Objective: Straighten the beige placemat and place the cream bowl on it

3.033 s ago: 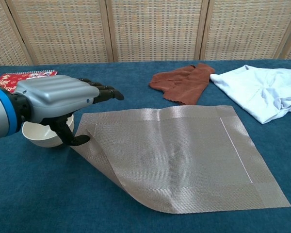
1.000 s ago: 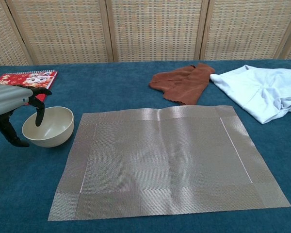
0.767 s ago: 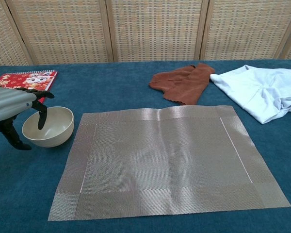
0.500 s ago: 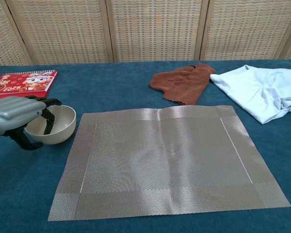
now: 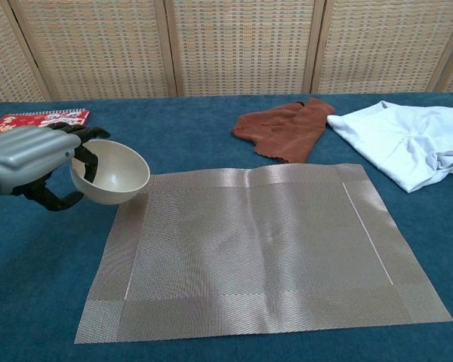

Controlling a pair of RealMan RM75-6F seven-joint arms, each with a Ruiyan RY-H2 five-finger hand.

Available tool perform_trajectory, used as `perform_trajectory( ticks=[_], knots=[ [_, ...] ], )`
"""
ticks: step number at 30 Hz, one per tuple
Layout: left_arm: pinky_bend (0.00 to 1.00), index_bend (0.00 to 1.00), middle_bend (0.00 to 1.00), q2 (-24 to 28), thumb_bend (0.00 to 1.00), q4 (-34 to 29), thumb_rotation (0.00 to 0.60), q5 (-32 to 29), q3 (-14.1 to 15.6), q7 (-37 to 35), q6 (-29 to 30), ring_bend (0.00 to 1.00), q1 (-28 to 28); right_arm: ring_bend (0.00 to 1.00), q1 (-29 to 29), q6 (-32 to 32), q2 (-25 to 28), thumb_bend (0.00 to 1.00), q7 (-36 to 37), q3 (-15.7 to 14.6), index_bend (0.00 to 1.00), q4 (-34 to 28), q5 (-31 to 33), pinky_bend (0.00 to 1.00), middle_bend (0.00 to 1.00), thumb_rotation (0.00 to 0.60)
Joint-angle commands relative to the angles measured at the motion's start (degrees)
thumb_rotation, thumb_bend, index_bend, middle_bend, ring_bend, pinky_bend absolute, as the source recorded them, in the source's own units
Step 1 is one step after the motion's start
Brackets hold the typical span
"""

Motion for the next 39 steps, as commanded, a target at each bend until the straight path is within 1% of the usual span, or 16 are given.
perform_trajectory(
  ticks=[1, 7, 12, 19, 24, 27, 35, 36, 38, 39],
  knots=[
    [0.00, 0.67, 0.00, -0.5, 0.63, -0.9, 0.600, 2.0, -1.0, -0.8, 0.7, 0.00, -0.4, 0.00, 0.0, 0.1, 0.0, 0.29, 0.0, 0.0, 0.15, -0.1, 0.0, 0.00, 0.00, 0.600],
    [0.00, 0.67, 0.00, -3.4, 0.62, 0.5, 0.600, 2.5, -3.0, -0.9, -0.4, 0.00, -2.0, 0.00, -0.1, 0.3, 0.2, 0.29, 0.3, 0.2, 0.15, -0.2, 0.2, 0.00, 0.00, 0.600],
    [0.00, 0.67, 0.00, -8.4, 0.62, 4.0, 0.600, 2.8, -4.7, -0.6, -2.9, 0.00, -4.8, 0.00, -0.1, 0.1, 0.6, 0.29, 0.8, 0.5, 0.15, -0.3, 0.8, 0.00, 0.00, 0.600],
    [0.00, 0.66, 0.00, -14.7, 0.62, 7.0, 0.600, 3.1, -6.7, 1.4, -5.6, 0.00, -8.7, 0.00, -0.4, 0.1, 1.3, 0.29, 2.7, 1.5, 0.15, -0.1, 2.4, 0.00, 0.00, 0.600],
    [0.00, 0.65, 0.00, -17.1, 0.61, 8.2, 0.600, 2.7, -6.9, 2.7, -6.7, 0.00, -10.0, 0.00, -0.5, 0.0, 1.8, 0.29, 4.0, 2.0, 0.15, -0.2, 3.1, 0.00, 0.00, 0.600],
    [0.00, 0.64, 0.00, -18.9, 0.60, 10.0, 0.600, 2.4, -6.9, 3.4, -7.4, 0.00, -10.8, 0.00, -0.6, -0.3, 2.0, 0.29, 4.6, 2.1, 0.15, -0.1, 3.4, 0.00, 0.00, 0.600],
    [0.00, 0.64, 0.00, -22.6, 0.58, 14.8, 0.600, 2.7, -6.8, 1.7, -8.6, 0.00, -11.7, 0.00, -0.6, -0.5, 2.1, 0.29, 4.9, 2.1, 0.15, -0.2, 3.5, 0.00, 0.00, 0.600],
    [0.00, 0.64, 0.00, -22.9, 0.57, 15.2, 0.600, 2.8, -6.8, 1.3, -8.6, 0.00, -11.7, 0.00, -0.5, -0.5, 2.1, 0.29, 4.9, 2.1, 0.15, -0.1, 3.5, 0.00, 0.00, 0.600],
    [0.00, 0.62, 0.00, -23.2, 0.52, 15.6, 0.600, 3.1, -6.6, 0.8, -8.6, 0.00, -11.7, 0.00, -0.5, -0.5, 2.1, 0.29, 4.8, 2.1, 0.15, -0.1, 3.5, 0.00, 0.00, 0.600],
    [0.00, 0.60, 0.00, -23.3, 0.46, 15.7, 0.600, 3.1, -6.6, 0.6, -8.6, 0.00, -11.7, 0.00, -0.6, -0.5, 2.1, 0.29, 4.8, 2.1, 0.15, -0.2, 3.5, 0.00, 0.00, 0.600]
  ],
)
